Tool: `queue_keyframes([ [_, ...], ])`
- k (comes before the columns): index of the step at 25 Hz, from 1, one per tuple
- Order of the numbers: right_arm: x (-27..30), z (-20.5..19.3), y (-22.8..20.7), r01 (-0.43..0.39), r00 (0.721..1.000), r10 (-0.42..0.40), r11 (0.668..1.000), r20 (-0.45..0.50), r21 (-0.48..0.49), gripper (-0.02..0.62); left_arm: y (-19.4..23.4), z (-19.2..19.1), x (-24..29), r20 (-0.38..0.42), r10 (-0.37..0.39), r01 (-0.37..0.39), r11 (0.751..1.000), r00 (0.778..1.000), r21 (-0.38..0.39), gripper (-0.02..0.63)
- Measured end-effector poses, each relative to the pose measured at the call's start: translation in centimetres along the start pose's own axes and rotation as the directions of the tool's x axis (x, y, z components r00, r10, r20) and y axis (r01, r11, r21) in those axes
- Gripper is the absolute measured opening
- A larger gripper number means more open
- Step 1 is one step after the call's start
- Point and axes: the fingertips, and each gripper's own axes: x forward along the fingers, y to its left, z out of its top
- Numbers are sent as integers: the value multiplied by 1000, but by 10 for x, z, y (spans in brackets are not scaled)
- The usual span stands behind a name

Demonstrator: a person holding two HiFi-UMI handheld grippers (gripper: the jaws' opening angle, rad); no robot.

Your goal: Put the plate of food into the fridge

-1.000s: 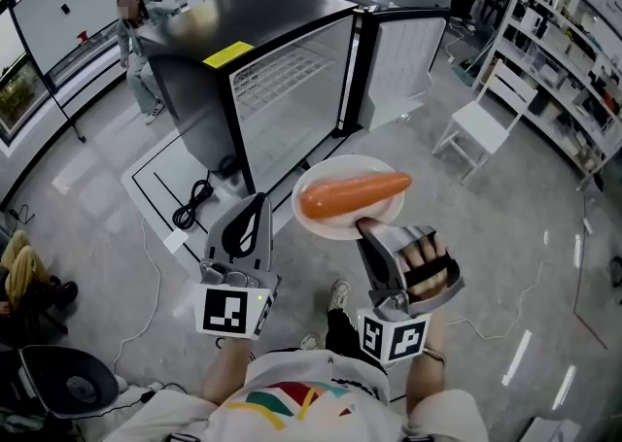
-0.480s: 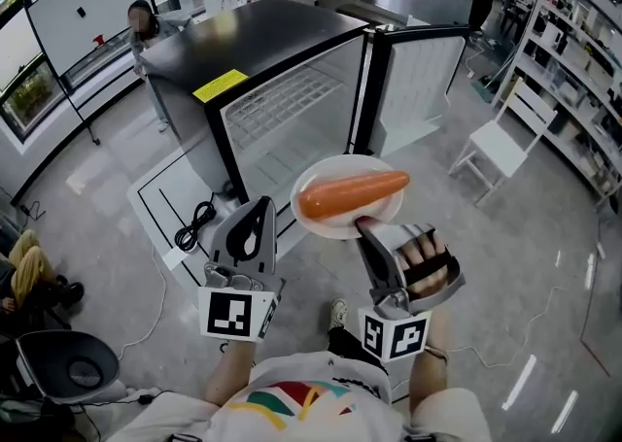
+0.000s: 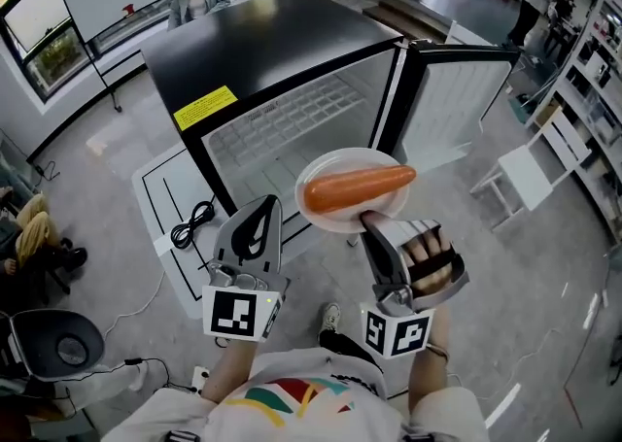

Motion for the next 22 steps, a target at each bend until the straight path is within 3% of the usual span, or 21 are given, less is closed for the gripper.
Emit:
queue_keyframes([
  [10,39,-47,-13,-22,993,22,1000,112,2,29,0,1,52,-25,102,-103,994,994,-24,8],
  [16,53,-56,-12,-27,985,25,1000,173,11,28,-1,-7,60,-56,149,-150,989,987,-10,8],
  [22,70,-57,-12,-35,979,34,999,201,1,28,9,-7,72,-36,175,-175,984,984,-15,8],
])
